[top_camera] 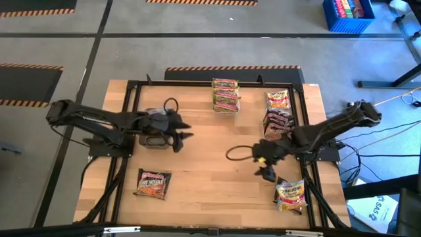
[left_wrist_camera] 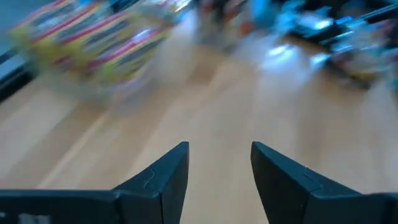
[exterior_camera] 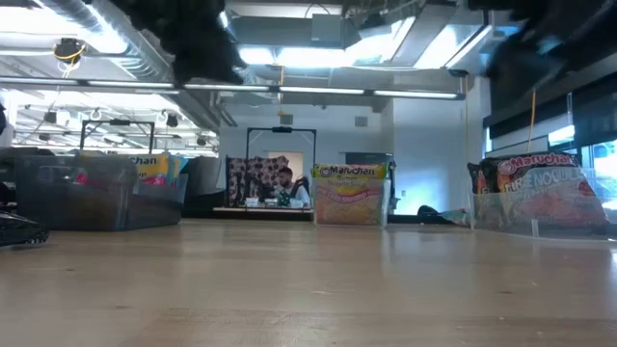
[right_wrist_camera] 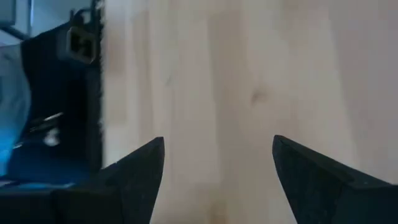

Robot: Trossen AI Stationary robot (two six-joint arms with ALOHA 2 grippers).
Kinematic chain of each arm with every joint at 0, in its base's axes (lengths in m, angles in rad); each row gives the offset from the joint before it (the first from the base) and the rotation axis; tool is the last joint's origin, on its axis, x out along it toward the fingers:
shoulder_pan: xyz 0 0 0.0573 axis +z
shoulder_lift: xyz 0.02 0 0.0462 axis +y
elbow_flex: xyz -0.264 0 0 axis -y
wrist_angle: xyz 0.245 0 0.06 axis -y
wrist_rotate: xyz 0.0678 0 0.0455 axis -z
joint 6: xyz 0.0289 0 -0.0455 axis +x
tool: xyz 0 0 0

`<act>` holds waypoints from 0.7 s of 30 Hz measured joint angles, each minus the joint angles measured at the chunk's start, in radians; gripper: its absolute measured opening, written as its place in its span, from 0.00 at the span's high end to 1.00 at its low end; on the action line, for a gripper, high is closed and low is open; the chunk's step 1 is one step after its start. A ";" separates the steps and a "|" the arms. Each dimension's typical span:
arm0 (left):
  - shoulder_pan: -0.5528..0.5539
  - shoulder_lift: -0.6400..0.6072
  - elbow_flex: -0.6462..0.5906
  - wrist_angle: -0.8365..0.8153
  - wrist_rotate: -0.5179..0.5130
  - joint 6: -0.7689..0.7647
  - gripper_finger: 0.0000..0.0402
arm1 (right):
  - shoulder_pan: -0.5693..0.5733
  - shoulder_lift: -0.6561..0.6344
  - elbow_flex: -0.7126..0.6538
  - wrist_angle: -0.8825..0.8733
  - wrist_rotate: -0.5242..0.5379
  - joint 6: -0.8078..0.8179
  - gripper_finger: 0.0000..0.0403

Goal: Sort Maruchan noodles
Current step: Put the bottom blue noodle pack into the black bin

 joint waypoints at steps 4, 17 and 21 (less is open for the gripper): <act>-0.053 0.082 -0.024 0.196 0.027 0.018 0.58 | 0.096 -0.079 -0.001 -0.113 -0.009 0.147 0.31; -0.145 0.346 -0.026 0.385 0.026 -0.059 0.58 | 0.180 -0.251 -0.058 -0.313 -0.015 0.258 0.31; -0.160 0.387 -0.025 0.422 0.026 -0.092 0.58 | 0.181 -0.309 -0.178 -0.235 -0.081 0.284 0.31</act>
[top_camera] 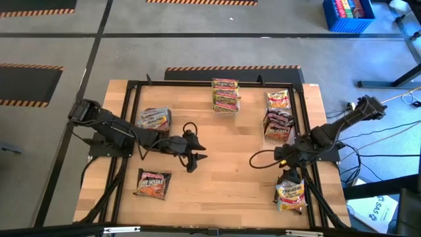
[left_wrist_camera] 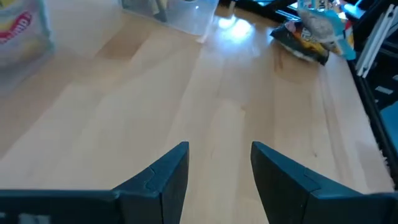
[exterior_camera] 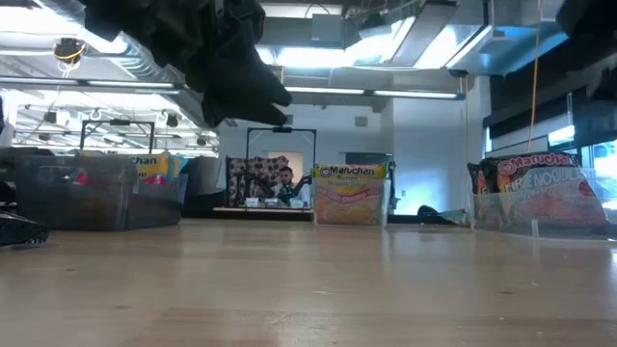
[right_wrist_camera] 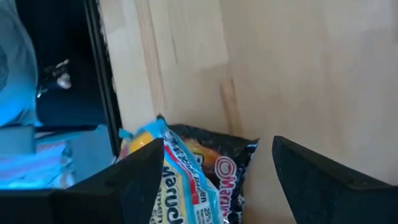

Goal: Sort Maruchan noodles
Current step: Put the bottom blue noodle pack into the black bin

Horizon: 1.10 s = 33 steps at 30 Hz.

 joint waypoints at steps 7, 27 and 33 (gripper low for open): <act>-0.005 0.021 0.000 0.035 -0.001 -0.036 0.58 | 0.000 -0.072 -0.199 0.226 -0.115 0.024 0.31; 0.004 0.020 0.000 0.063 -0.010 -0.139 0.58 | 0.122 -0.099 -0.417 0.707 -0.229 0.034 0.31; 0.022 0.020 0.000 0.080 -0.012 -0.140 0.58 | 0.203 -0.093 -0.417 0.735 -0.114 0.028 0.35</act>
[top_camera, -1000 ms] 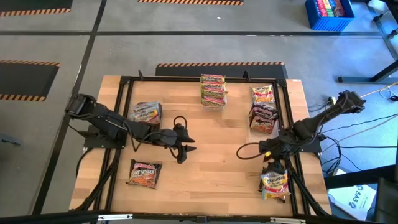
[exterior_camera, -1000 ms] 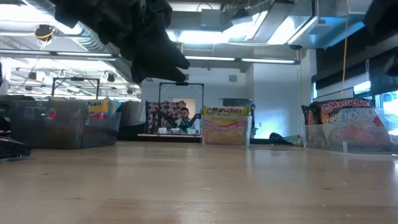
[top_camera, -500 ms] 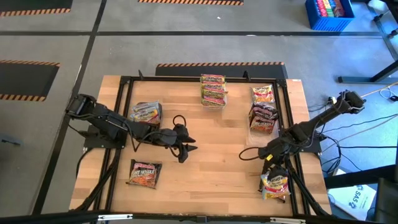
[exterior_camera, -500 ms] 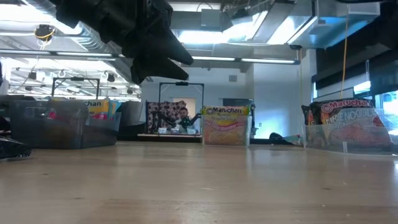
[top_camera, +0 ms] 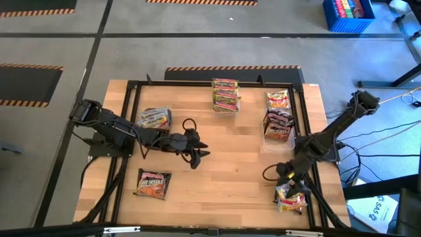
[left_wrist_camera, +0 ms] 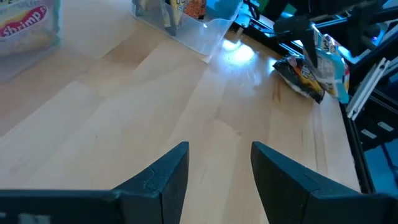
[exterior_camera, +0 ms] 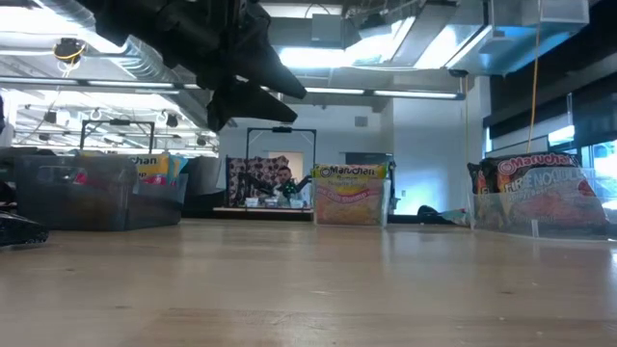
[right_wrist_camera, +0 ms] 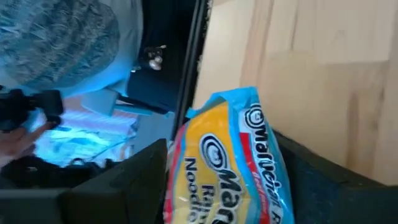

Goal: Sort Maruchan noodles
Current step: Put the bottom blue noodle pack into the black bin

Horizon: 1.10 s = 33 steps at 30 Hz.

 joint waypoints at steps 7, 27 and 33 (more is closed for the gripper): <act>0.009 0.000 0.000 0.005 0.000 0.001 0.58 | 0.048 0.000 0.000 -0.002 0.072 -0.017 0.60; 0.006 -0.005 0.000 0.033 0.010 0.037 0.58 | 0.009 0.002 0.133 -0.040 0.318 -0.237 1.00; 0.007 -0.005 0.000 0.033 0.011 0.077 0.58 | -0.139 0.045 0.229 -0.033 0.437 -0.440 1.00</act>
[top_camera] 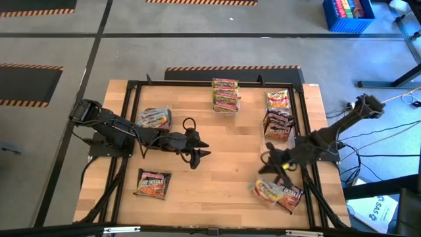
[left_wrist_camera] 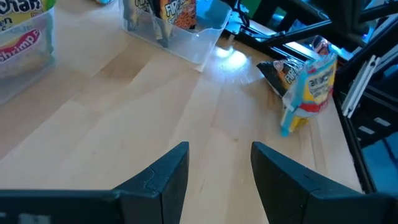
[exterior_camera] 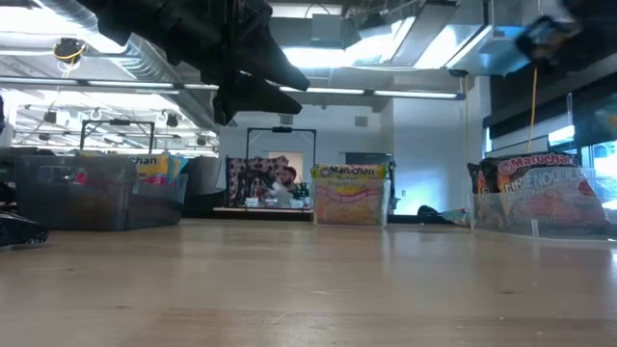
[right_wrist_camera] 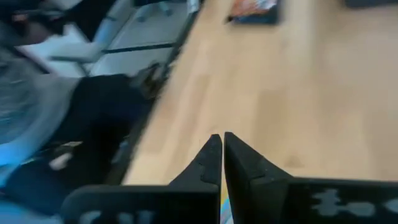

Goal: Sort Maruchan noodles
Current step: Put the bottom blue noodle pack into the black bin

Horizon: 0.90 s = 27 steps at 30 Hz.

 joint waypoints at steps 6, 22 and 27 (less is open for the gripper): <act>0.000 0.000 0.000 -0.001 0.000 0.013 0.58 | -0.161 0.113 0.017 0.093 -0.003 -0.014 0.99; -0.009 0.010 0.000 0.037 -0.007 0.100 0.58 | -0.064 0.189 0.120 -0.217 -0.506 0.622 0.45; -0.008 0.010 0.000 0.039 -0.009 0.117 0.58 | 0.076 0.277 0.118 -0.188 -0.368 0.722 0.42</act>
